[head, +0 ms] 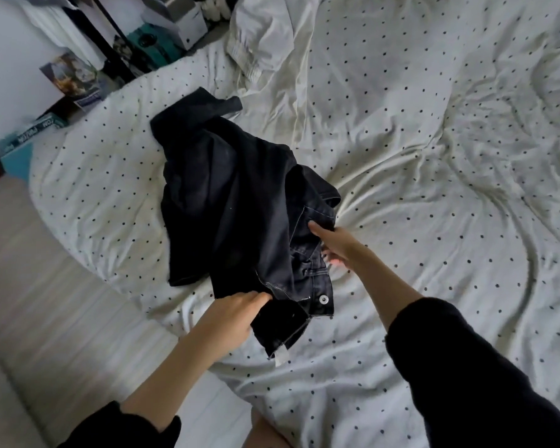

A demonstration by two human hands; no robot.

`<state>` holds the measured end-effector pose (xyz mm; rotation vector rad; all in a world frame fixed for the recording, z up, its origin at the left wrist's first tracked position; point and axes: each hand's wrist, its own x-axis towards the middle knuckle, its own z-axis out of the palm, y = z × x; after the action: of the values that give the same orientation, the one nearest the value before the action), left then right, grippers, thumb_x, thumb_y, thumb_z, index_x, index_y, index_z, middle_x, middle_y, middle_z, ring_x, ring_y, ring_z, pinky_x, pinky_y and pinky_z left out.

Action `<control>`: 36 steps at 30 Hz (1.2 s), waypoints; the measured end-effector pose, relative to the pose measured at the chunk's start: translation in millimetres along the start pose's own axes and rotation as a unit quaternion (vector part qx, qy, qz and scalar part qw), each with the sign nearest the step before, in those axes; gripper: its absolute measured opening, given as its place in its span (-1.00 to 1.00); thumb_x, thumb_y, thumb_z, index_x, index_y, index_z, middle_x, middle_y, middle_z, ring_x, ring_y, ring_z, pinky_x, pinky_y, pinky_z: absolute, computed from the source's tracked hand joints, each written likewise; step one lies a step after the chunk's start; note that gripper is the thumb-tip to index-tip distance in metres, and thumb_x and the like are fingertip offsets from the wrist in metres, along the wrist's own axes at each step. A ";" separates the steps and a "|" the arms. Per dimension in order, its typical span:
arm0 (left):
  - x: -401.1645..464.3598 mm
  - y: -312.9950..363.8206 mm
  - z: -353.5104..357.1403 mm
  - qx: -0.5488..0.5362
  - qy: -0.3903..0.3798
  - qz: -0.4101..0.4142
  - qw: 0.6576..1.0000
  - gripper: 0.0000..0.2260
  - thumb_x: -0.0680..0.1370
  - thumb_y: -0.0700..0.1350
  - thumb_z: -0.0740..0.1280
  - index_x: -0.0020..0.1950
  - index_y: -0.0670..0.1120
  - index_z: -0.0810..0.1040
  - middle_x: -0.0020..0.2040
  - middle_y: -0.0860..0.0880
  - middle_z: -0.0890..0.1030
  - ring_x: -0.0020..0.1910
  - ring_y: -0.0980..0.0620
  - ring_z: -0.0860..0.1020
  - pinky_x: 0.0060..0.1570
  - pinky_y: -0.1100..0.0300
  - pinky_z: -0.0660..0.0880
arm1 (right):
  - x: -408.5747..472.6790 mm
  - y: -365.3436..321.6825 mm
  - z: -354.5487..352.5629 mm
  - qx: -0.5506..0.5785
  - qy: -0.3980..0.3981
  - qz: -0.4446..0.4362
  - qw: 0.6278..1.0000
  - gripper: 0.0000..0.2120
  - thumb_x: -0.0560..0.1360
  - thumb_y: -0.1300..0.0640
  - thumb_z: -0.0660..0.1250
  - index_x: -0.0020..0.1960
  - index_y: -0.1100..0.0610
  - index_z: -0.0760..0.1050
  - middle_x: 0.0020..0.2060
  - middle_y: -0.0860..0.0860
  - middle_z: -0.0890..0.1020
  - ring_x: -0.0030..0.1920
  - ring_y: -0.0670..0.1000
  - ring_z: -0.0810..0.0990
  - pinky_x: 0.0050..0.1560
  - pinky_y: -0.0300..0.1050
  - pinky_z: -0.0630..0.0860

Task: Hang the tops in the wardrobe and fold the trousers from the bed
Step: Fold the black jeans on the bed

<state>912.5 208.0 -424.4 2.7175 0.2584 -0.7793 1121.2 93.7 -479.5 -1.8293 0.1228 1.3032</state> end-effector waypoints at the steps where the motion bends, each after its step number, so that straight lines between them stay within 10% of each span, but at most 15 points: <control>1: -0.5 0.2 0.8 0.003 0.004 0.006 1.000 -0.46 0.48 -0.35 0.20 0.41 0.02 0.27 0.24 0.08 0.49 0.13 0.08 0.51 -0.04 0.22 0.48 | 3.2 0.1 3.7 -0.032 -0.001 -0.005 0.999 -0.55 0.53 -0.10 0.28 0.20 0.25 0.44 -0.38 -0.03 0.43 -0.39 -0.08 0.38 -0.37 -0.21 0.27; 7: 3.1 9.7 -5.8 0.011 -0.003 0.013 1.000 -0.50 0.48 -0.36 0.18 0.37 0.00 0.32 0.16 0.06 0.53 0.05 0.08 0.53 -0.05 0.18 0.50 | 4.5 4.4 -1.9 0.007 -0.004 0.036 0.999 -0.76 0.42 0.18 0.44 0.01 0.21 0.45 -0.31 0.08 0.42 -0.40 -0.02 0.33 -0.39 -0.17 0.30; 14: -8.9 54.8 -13.2 -0.010 0.018 0.038 0.999 -0.44 0.50 -0.39 0.13 0.45 0.00 0.26 0.36 0.06 0.42 0.30 0.10 0.41 0.18 0.22 0.41 | -56.5 27.2 -53.5 0.098 0.164 -0.047 0.981 -0.77 0.46 0.28 0.35 0.09 0.35 0.52 -0.08 0.20 0.61 -0.02 0.19 0.60 0.05 0.05 0.56; 24: -1.4 236.7 -29.8 -0.016 0.029 0.181 0.983 -0.45 0.53 -0.37 0.07 0.48 0.03 0.18 0.43 0.08 0.34 0.34 0.06 0.37 0.14 0.29 0.32 | -187.8 68.3 -217.4 0.084 0.368 -0.120 0.918 -0.94 0.42 0.22 0.39 -0.15 0.22 0.57 -0.38 0.06 0.54 -0.30 0.06 0.53 -0.36 -0.19 0.44; 29: 0.5 336.4 -12.1 -0.017 0.016 0.310 0.951 -0.46 0.55 -0.32 0.11 0.51 -0.05 0.09 0.49 0.02 0.24 0.43 0.03 0.26 0.29 0.27 0.21 | -244.3 115.3 -311.6 0.087 0.491 -0.129 0.857 -0.82 0.41 0.21 0.39 -0.04 0.29 0.60 -0.25 0.14 0.58 -0.18 0.09 0.56 -0.18 -0.02 0.48; 36: 31.1 374.3 48.2 0.147 -0.121 0.321 0.928 -0.45 0.63 -0.13 0.14 0.54 -0.06 -0.06 0.56 -0.05 -0.02 0.52 -0.04 -0.02 0.46 -0.04 0.00 | -246.5 202.1 -303.5 0.091 0.397 -0.114 0.906 -0.74 0.54 0.17 0.29 0.20 0.21 0.49 0.01 0.06 0.59 0.09 0.09 0.53 0.10 -0.07 0.47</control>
<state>1009.6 -156.6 -391.6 2.6509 -0.8225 -0.9803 1124.7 -333.3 -372.9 -2.0307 0.4358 0.3112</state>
